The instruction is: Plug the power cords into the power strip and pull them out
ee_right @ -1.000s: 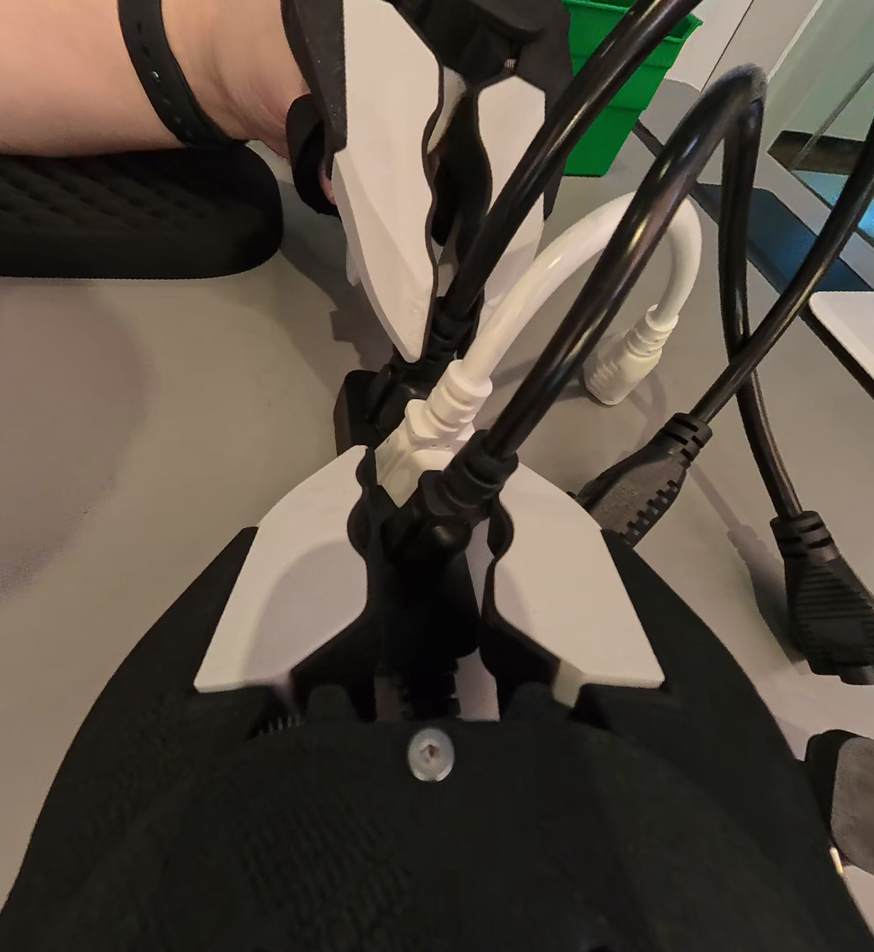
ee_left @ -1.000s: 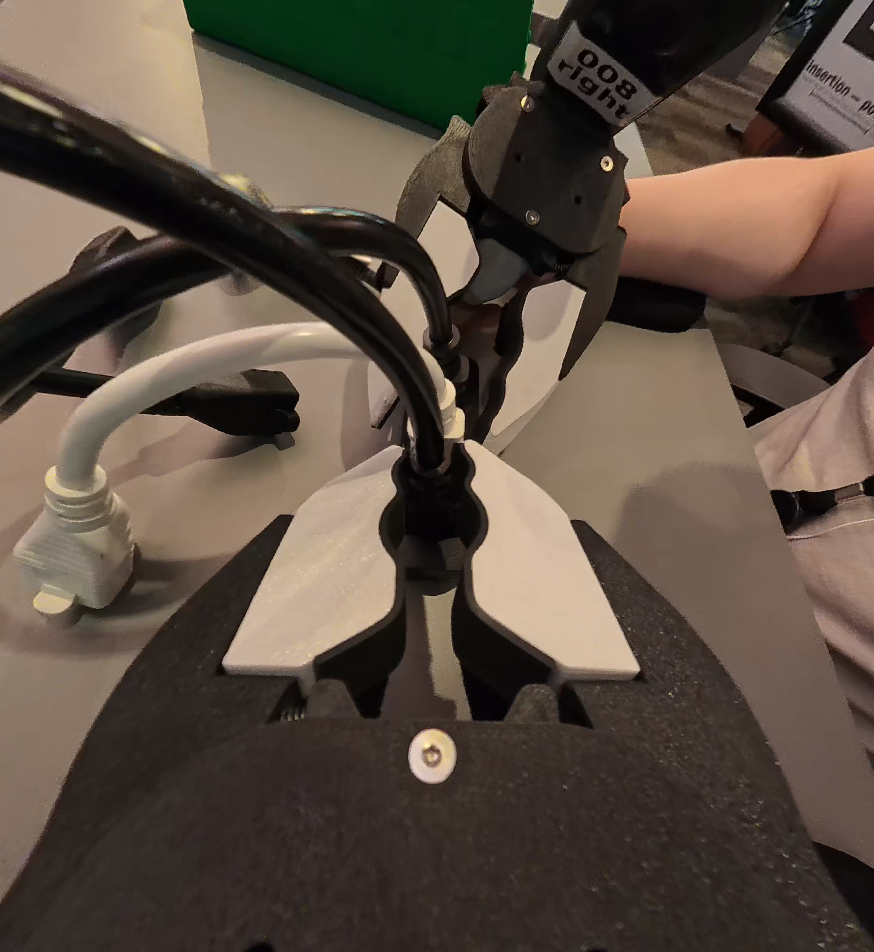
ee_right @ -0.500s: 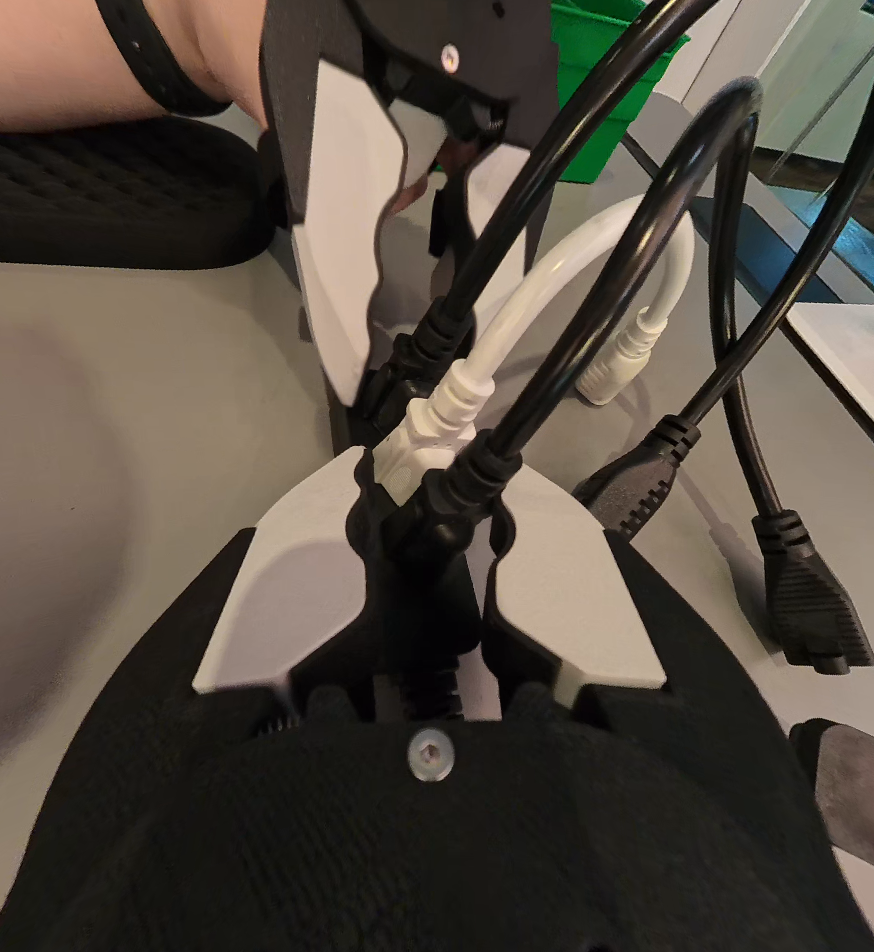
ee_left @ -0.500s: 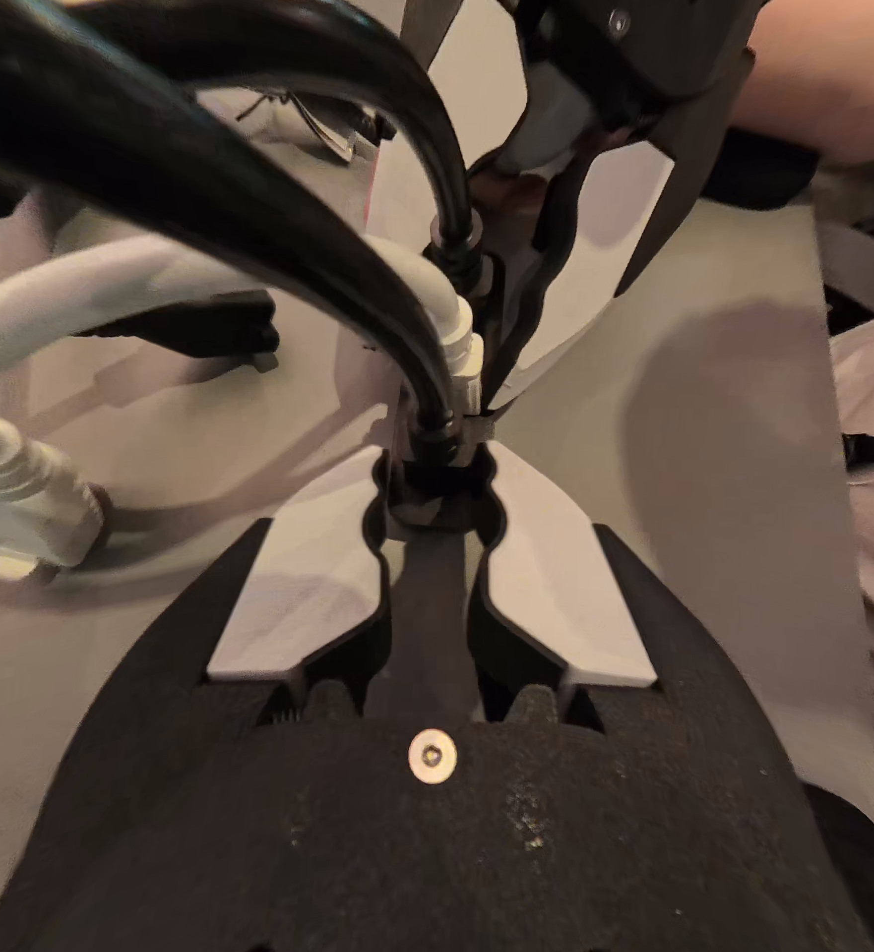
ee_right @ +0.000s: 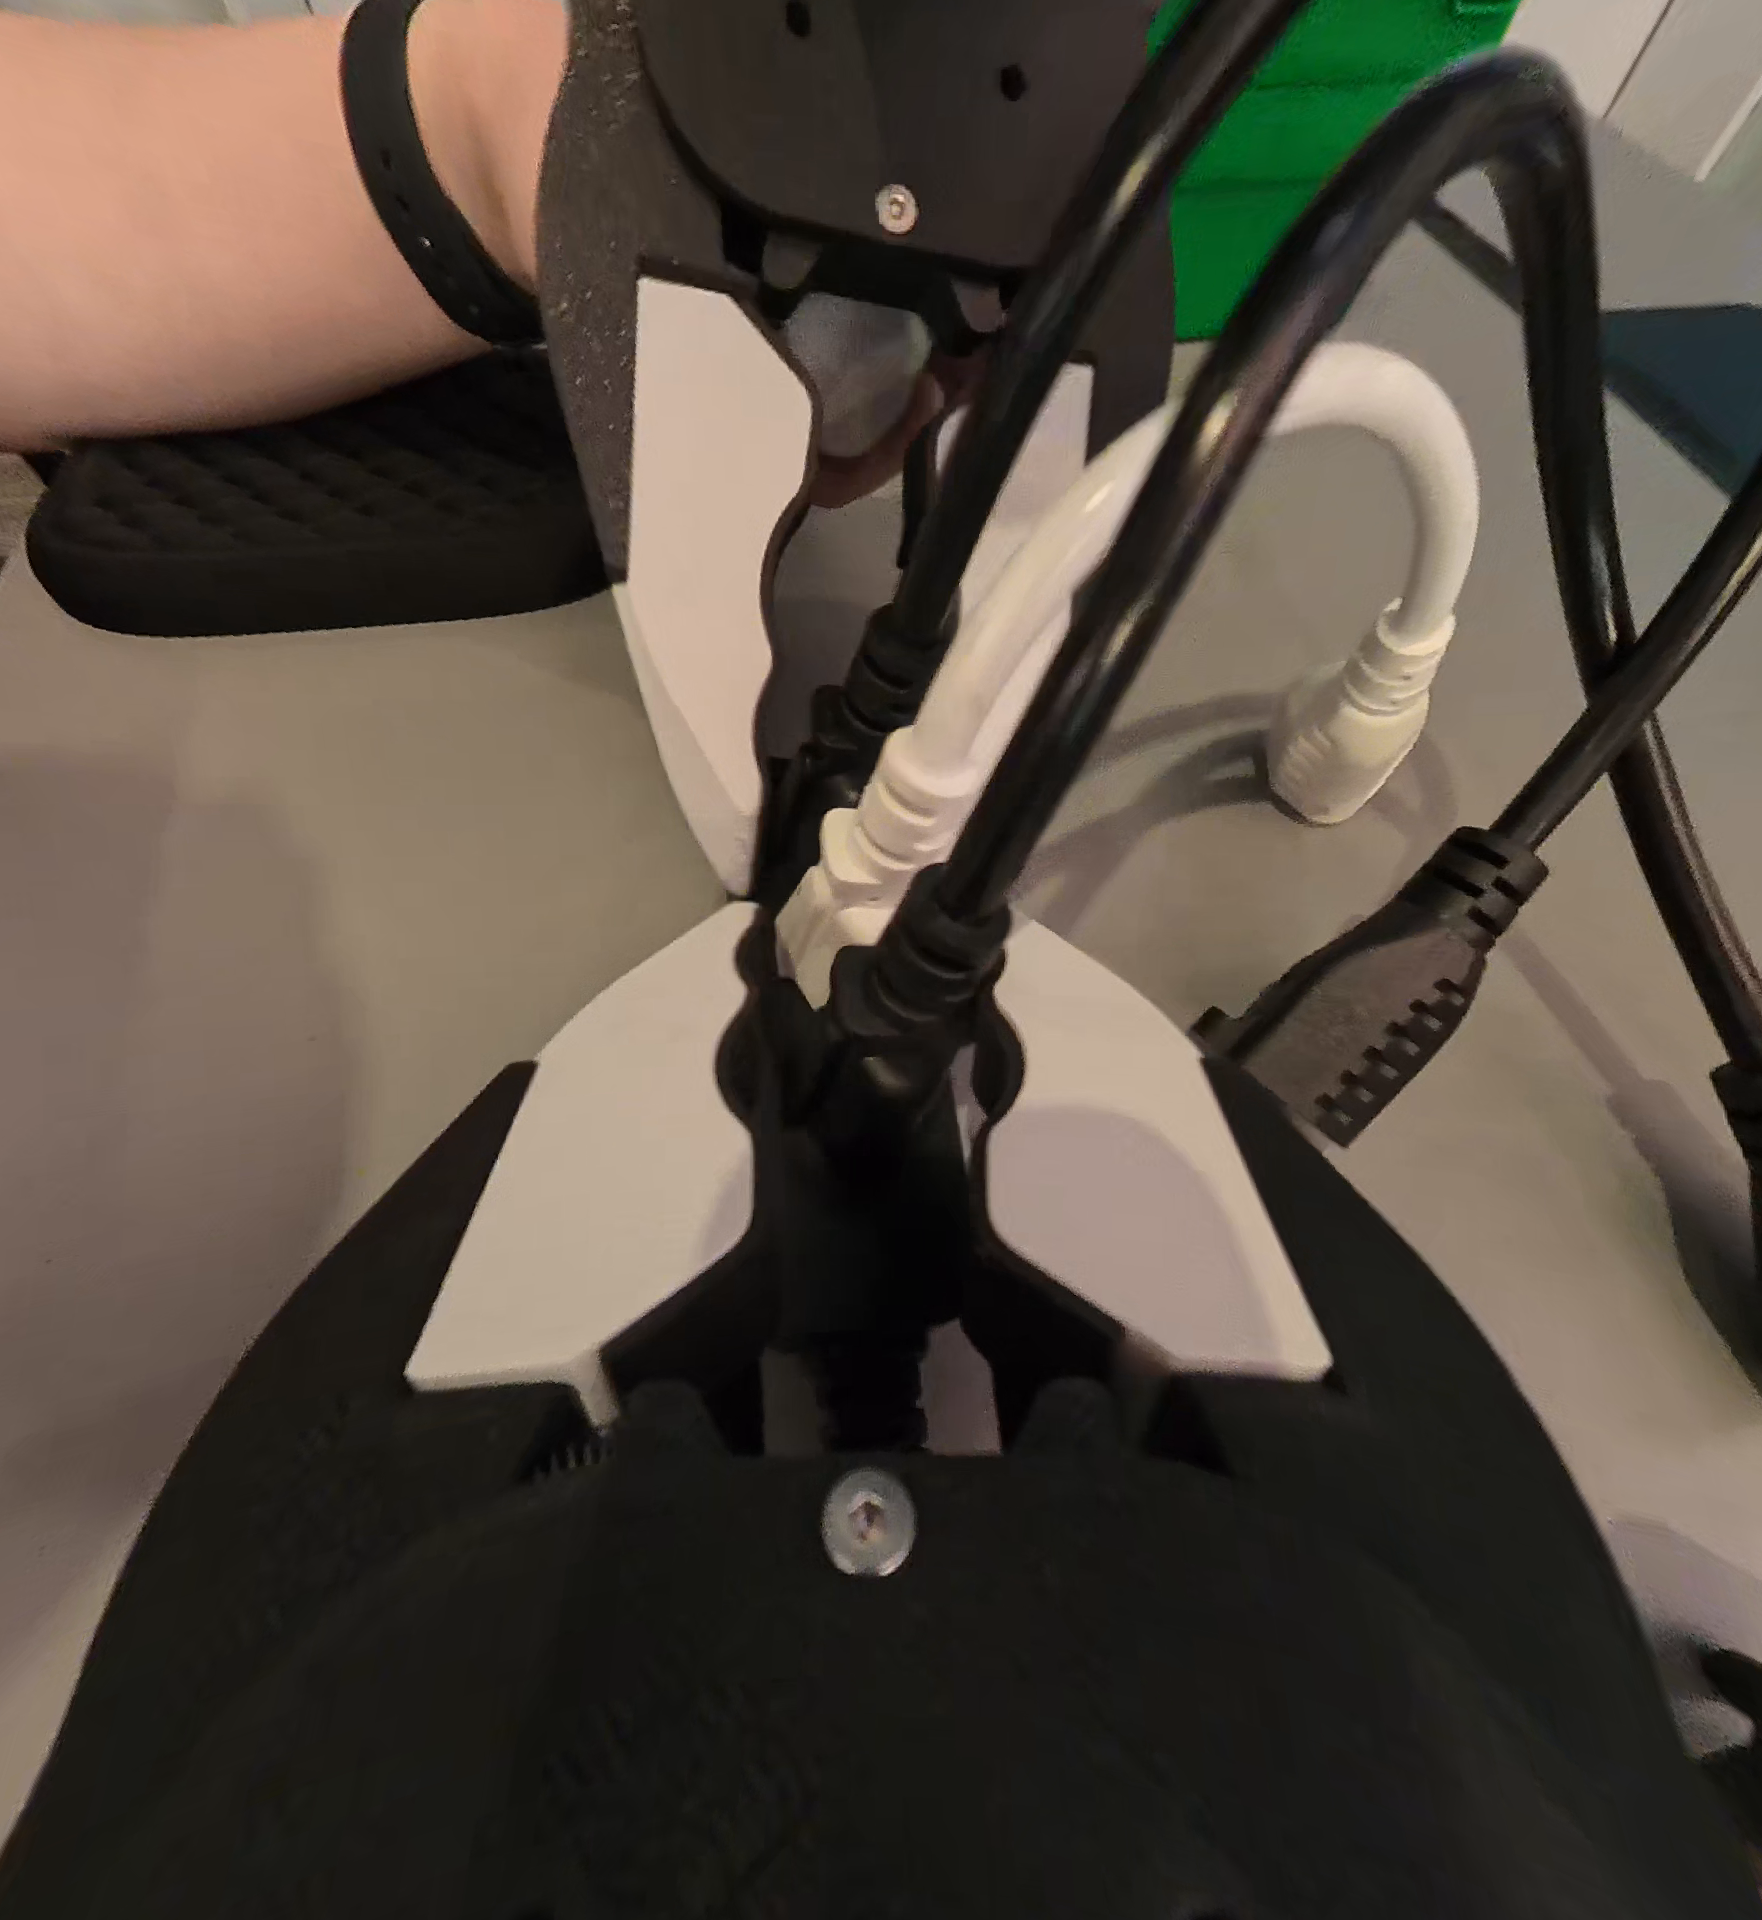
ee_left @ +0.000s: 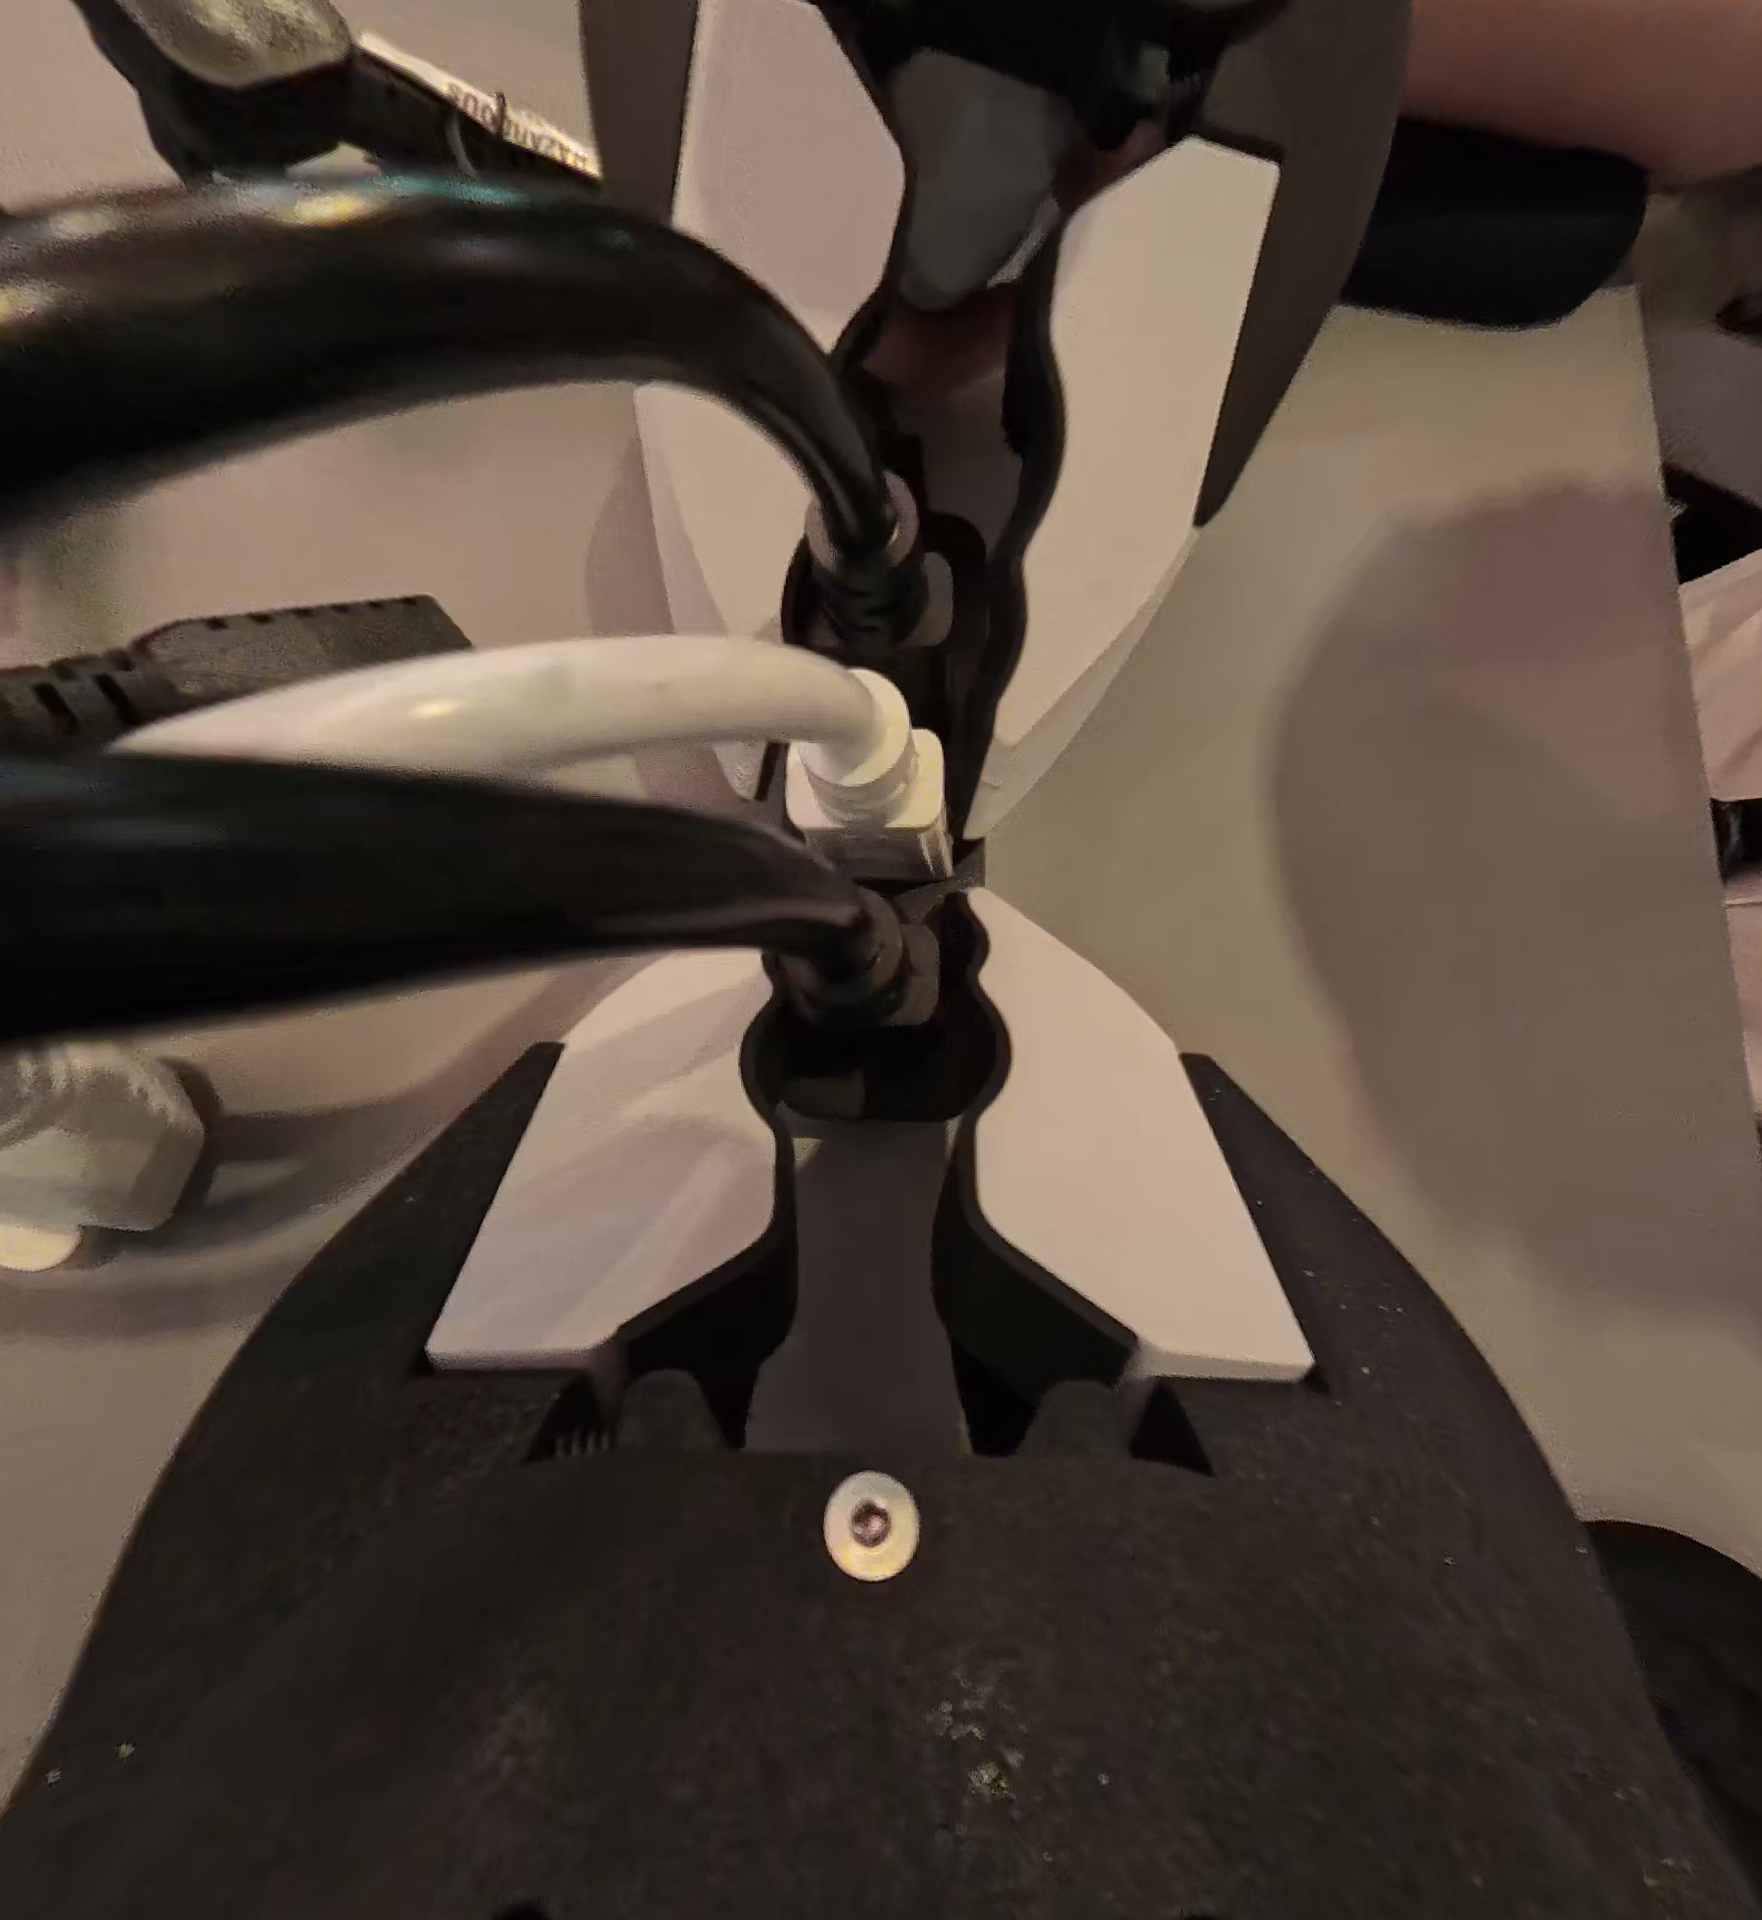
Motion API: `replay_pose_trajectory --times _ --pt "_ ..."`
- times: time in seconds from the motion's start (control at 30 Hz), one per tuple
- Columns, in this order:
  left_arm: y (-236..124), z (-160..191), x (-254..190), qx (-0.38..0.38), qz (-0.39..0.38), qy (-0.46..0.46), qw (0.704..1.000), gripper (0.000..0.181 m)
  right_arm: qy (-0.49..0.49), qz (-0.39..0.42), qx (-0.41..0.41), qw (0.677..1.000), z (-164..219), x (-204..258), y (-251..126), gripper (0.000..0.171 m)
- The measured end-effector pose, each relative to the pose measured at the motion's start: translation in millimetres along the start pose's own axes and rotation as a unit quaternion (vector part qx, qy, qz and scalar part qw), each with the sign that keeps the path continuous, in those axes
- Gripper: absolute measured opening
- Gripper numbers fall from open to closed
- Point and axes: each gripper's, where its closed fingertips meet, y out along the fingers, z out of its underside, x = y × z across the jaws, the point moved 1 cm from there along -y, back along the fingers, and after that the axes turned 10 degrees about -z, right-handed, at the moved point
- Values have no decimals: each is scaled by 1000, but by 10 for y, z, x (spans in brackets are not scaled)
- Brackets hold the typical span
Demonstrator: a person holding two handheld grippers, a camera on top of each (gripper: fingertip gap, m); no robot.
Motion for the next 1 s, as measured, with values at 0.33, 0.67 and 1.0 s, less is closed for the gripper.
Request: replay_pose_trajectory --times 0.33,0.67,1.0 --pt "2 31 -31 12 -35 59 998 26 -12 -10 78 997 179 99 56 43" --pt "6 53 -78 10 -61 98 993 26 -18 -13 14 1000 3 149 32 28" --pt "8 52 -93 5 -60 101 993 26 -31 8 39 999 51 161 47 27"
